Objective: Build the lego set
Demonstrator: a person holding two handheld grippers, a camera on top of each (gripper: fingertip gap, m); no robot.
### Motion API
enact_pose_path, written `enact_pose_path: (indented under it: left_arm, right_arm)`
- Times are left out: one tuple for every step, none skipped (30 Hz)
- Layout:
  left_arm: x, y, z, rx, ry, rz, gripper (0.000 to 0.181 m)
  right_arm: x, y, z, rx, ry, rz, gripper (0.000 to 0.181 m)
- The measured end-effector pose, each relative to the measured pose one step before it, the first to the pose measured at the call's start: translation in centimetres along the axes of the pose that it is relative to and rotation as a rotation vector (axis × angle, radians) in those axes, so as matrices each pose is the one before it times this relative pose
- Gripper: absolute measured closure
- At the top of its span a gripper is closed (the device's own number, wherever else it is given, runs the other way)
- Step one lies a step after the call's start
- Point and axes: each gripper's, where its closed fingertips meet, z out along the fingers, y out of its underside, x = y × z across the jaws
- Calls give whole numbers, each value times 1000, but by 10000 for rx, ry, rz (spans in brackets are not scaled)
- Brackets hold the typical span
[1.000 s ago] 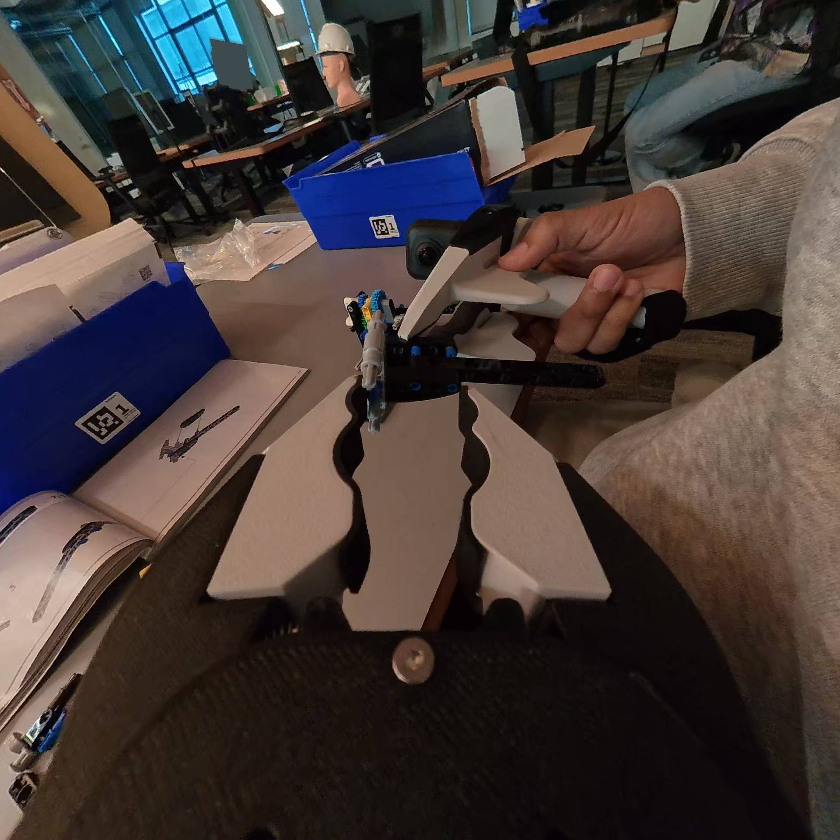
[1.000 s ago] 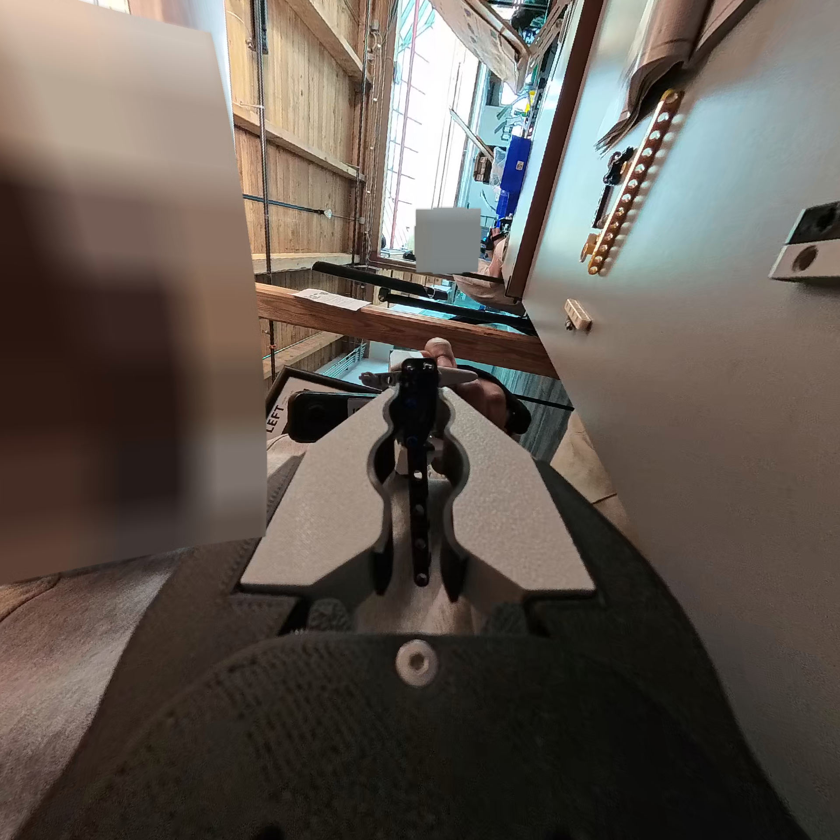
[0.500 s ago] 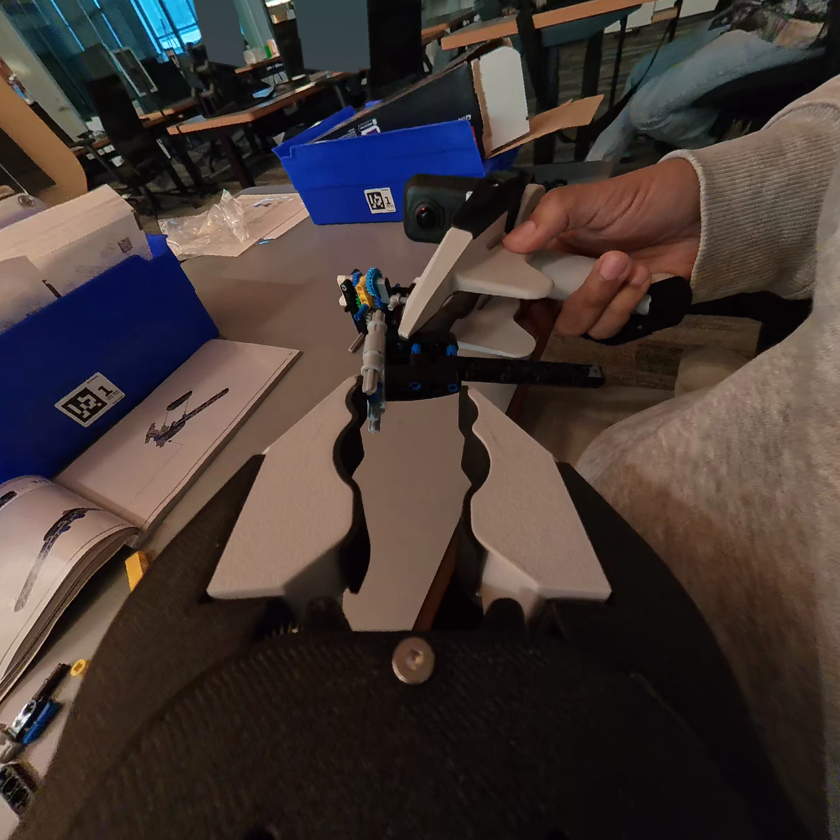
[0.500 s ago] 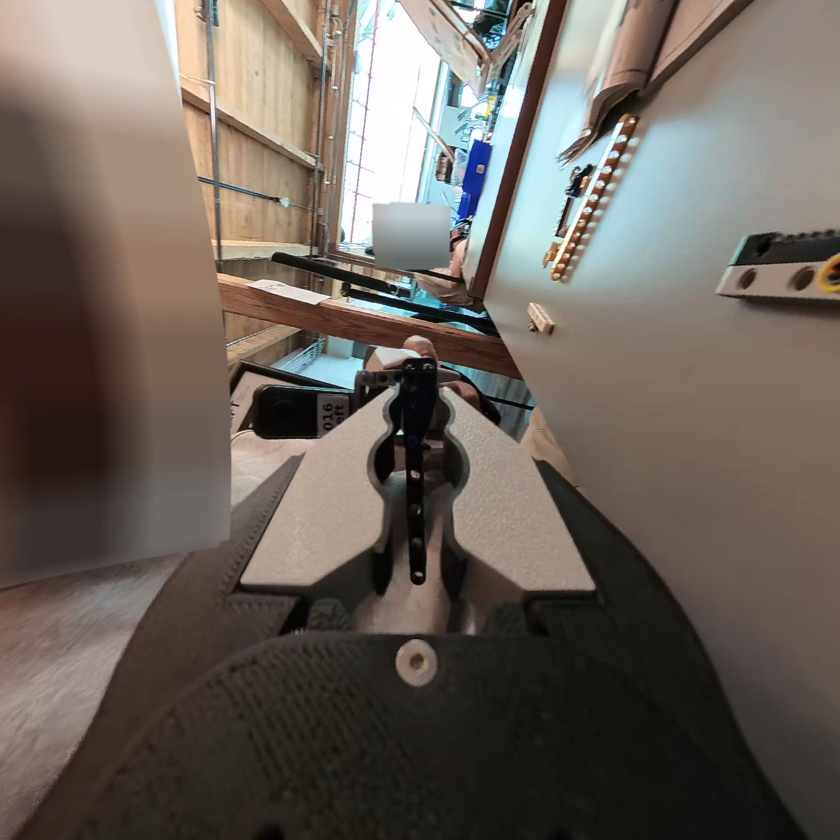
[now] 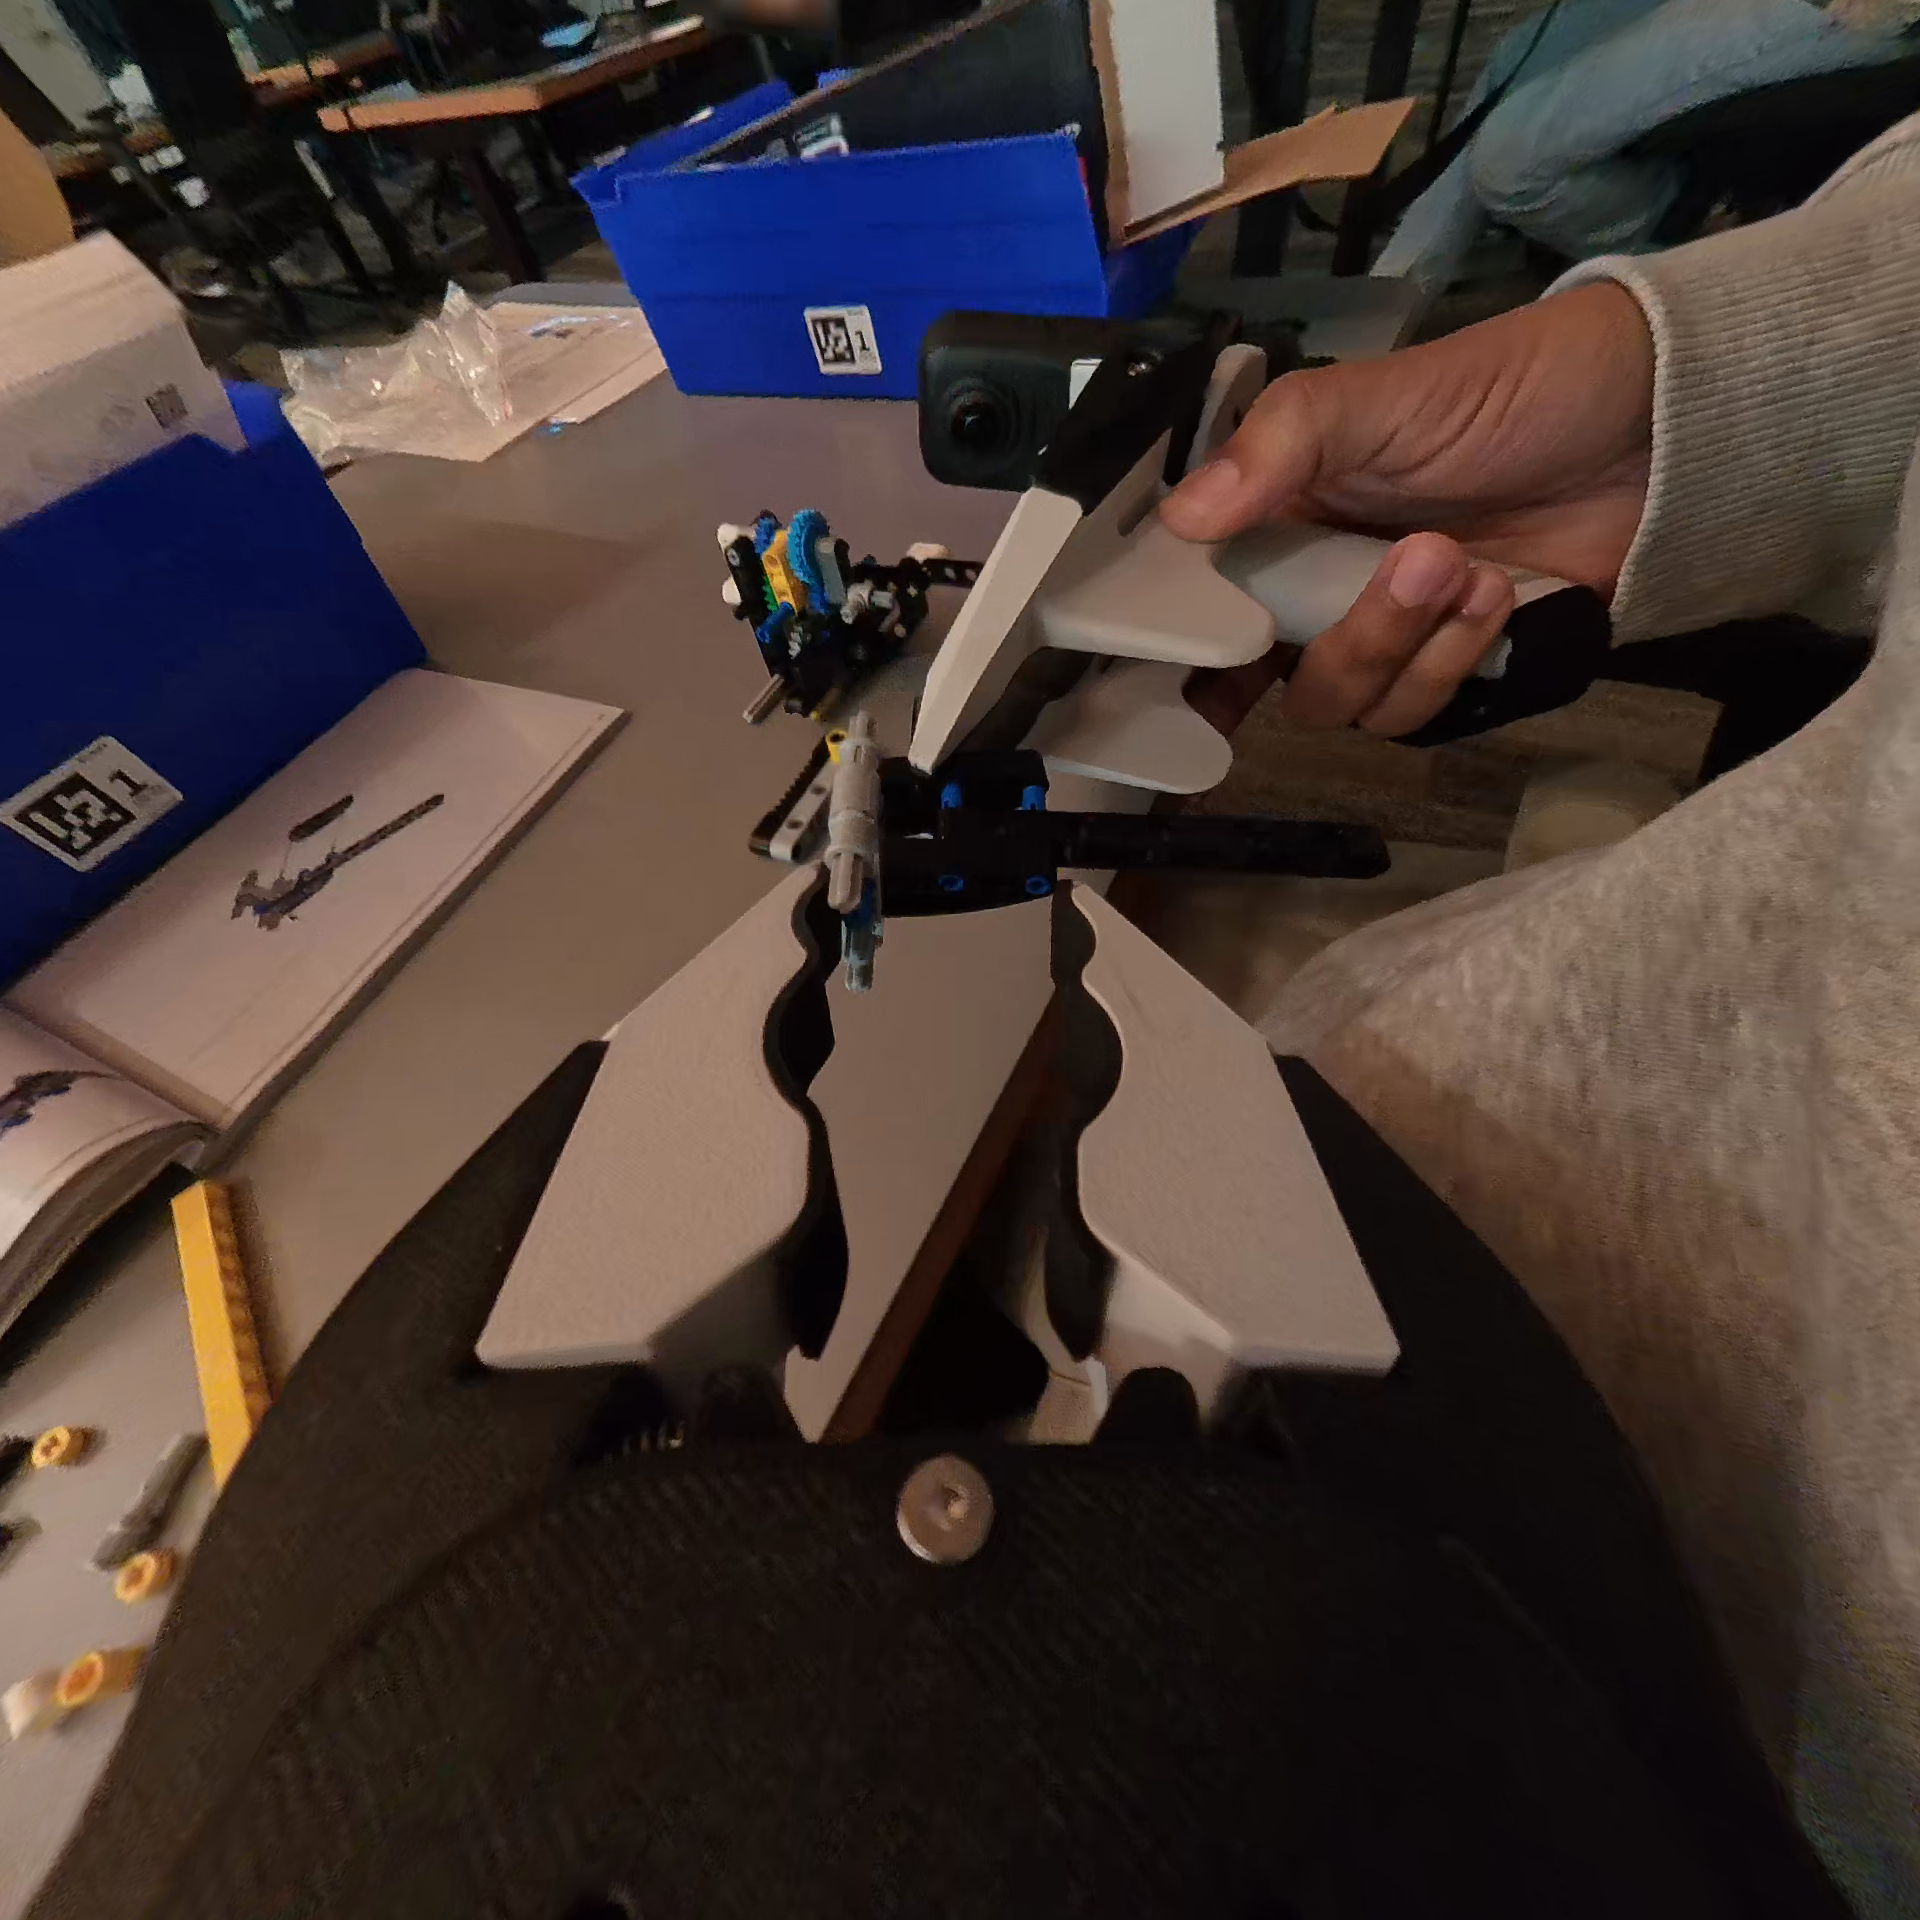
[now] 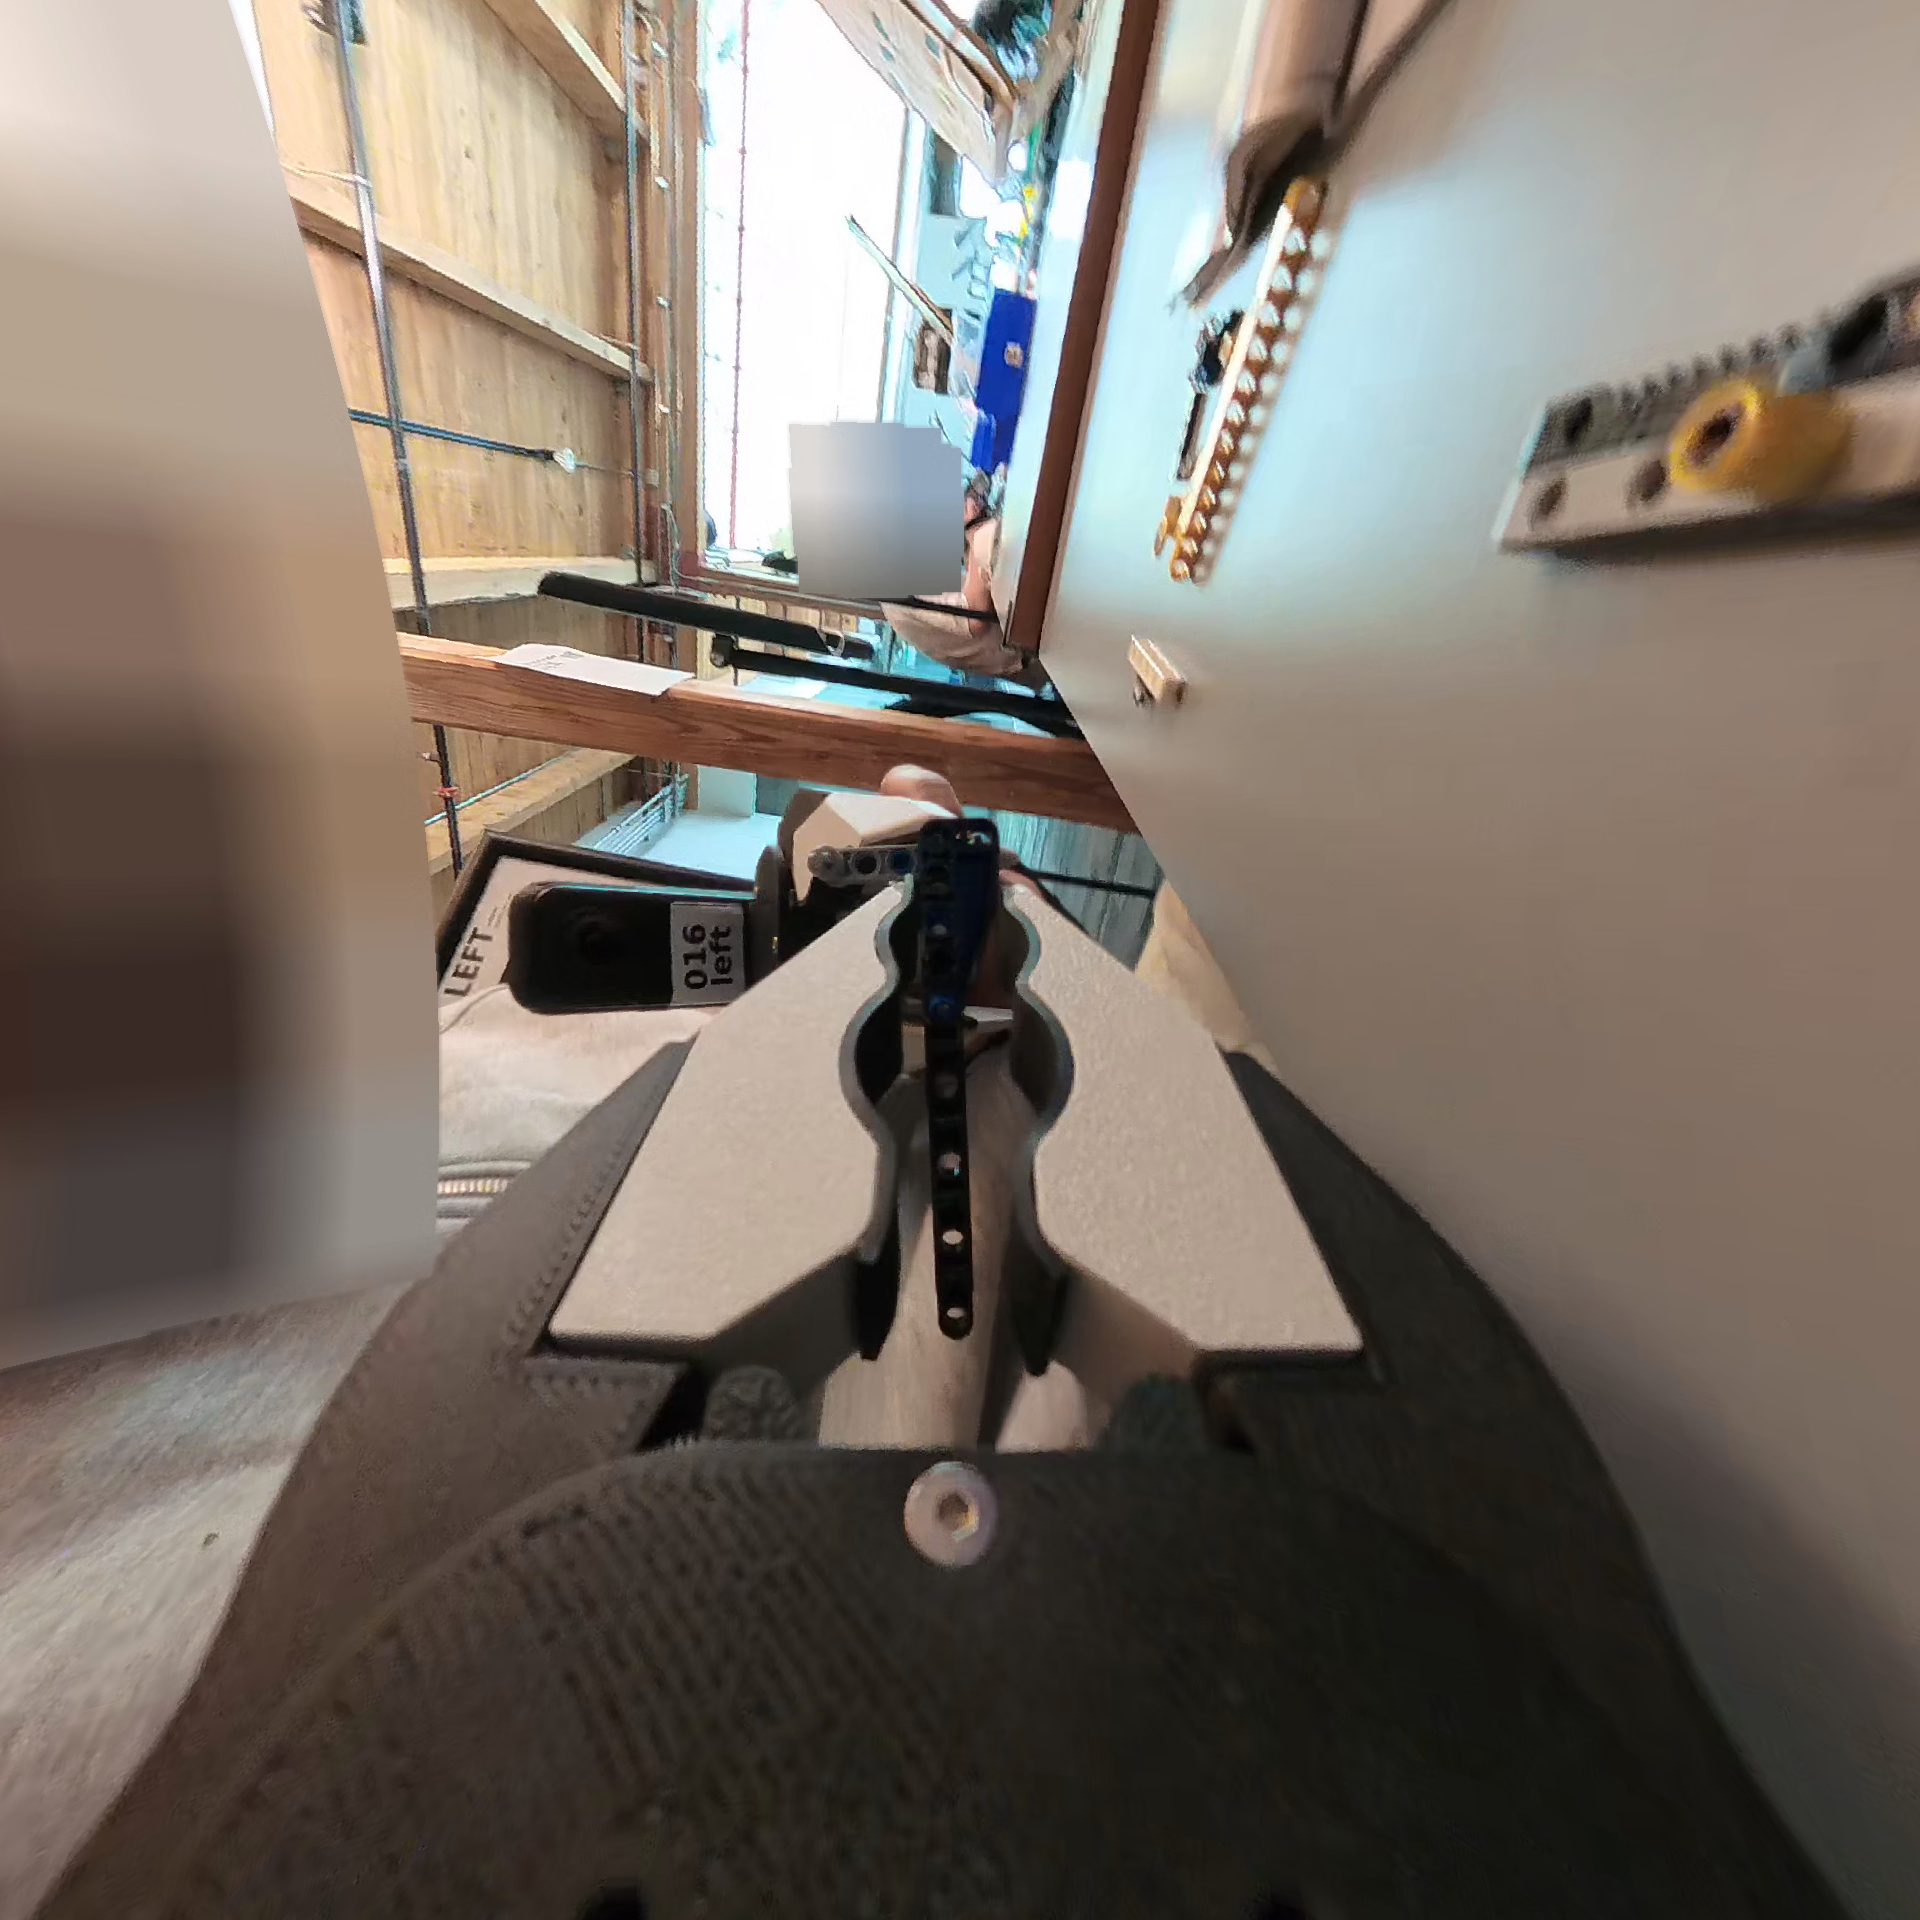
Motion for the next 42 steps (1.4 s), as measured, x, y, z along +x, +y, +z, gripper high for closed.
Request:
enact_pose_path:
  left_arm:
    - [228,270,-55,-102,-102,-61,144]
    - [177,269,-122,-89,-134,-17,144]
    - [166,193,-170,-50,-135,-30,144]
    - [236,165,-184,-40,-69,-88,144]
    - [243,186,-198,-61,-15,-100,144]
    - [216,256,-182,-114,15,-66,144]
    - [172,266,-169,-130,21,-52,144]
    - [151,217,-195,-98,23,-65,143]
    - [127,156,-202,-74,17,-85,143]
    - [128,134,-209,-78,12,-128,143]
    - [176,140,-228,-76,33,-119,143]
    - [203,130,-234,-74,62,-90,143]
    - [213,166,-194,-103,68,-100,143]
    - [184,204,-116,-131,58,-117,143]
    - [139,182,-77,-107,40,-95,144]
    - [92,132,-64,-87,13,-78,144]
    - [55,94,-42,-70,9,-55,144]
    - [61,130,-25,-93,23,-50,144]
    - [62,83,-46,-69,23,-37,144]
    - [69,60,-54,-53,26,-20,144]
    - [79,36,-55,-40,38,-30,144]
    - [77,14,-51,-19,29,-37,144]
    - [89,-2,-38,2,34,-17,144]
    - [68,0,-2,2,36,-12,144]
    - [60,-10,1,9,42,-21,144]
    - [22,3,11,1,28,-34,144]
    - [23,6,18,-6,17,-33,144]
    - [-4,-27,4,13,-3,-1,144]
    - [-14,-30,-13,27,-4,9,144]
    - [-22,-17,13,32,4,-35,144]
    - [-3,4,10,34,27,-73,144]
    - [7,-16,-2,48,43,-67,144]
    - [18,-14,-21,47,35,-44,144]
    - [44,-42,-24,45,23,-4,144]
    - [34,-9,-46,14,0,31,144]
    - [55,-10,-35,-1,-8,30,144]
    - [42,-3,-48,-1,-6,30,143]
    - [57,-11,-68,6,1,25,143]
    - [104,-17,-87,-1,37,13,143]
    - [128,19,-79,-19,59,15,143]
    - [92,34,-73,-26,56,33,143]
    - [74,47,-83,-33,54,36,142]
  right_arm:
    - [219,300,-13,-75,84,105,168]
    - [192,317,34,-52,62,121,168]
    - [120,313,79,-22,3,160,168]
    - [72,312,85,0,-53,205,168]
    - [73,318,73,-22,-64,209,169]
    - [145,322,78,-28,-22,170,169]
    - [174,296,104,-6,15,110,168]
    - [160,270,126,12,1,107,168]
    - [110,241,125,49,-28,123,169]
    - [99,235,141,99,-26,118,168]
    - [98,256,119,121,-10,70,169]
    - [101,316,91,98,-7,47,169]
    - [100,307,61,99,7,6,169]
    - [166,278,38,113,52,-28,169]
    - [140,214,21,105,49,-28,169]
    - [97,145,11,113,35,-25,169]
    - [81,87,9,123,46,-38,169]
    - [79,88,2,108,58,-29,169]
    - [87,89,-7,80,73,-22,169]
    - [44,99,-16,59,66,-19,169]
    - [48,114,4,28,77,-2,169]
    - [75,105,1,-5,79,21,169]
    - [111,117,-6,-26,83,49,170]
    - [140,105,11,-22,79,72,169]
    - [101,83,-8,-8,32,76,168]
    - [31,20,-37,-3,-32,80,169]
    - [-15,14,-37,-6,-58,78,168]
    - [-46,-15,-27,-5,-42,38,169]
    - [-39,-15,-9,-18,-5,-13,169]
    - [-31,-21,4,-17,12,-20,169]
    - [-6,-18,-4,4,12,-10,169]
    - [-4,-11,-3,17,-24,31,169]
    - [-33,15,-14,16,-85,95,169]
    - [-20,31,-14,5,-96,111,169]
    - [-2,56,7,-5,-63,81,169]
    - [28,59,15,-16,-15,34,169]
    - [19,58,16,-31,16,-8,169]
    - [-4,65,33,-43,19,-26,169]
    - [-45,100,48,-67,-2,-25,169]
    - [-39,133,61,-93,-20,-11,169]
    - [-85,115,56,-91,-61,15,169]
    - [-86,145,67,-116,-87,52,169]
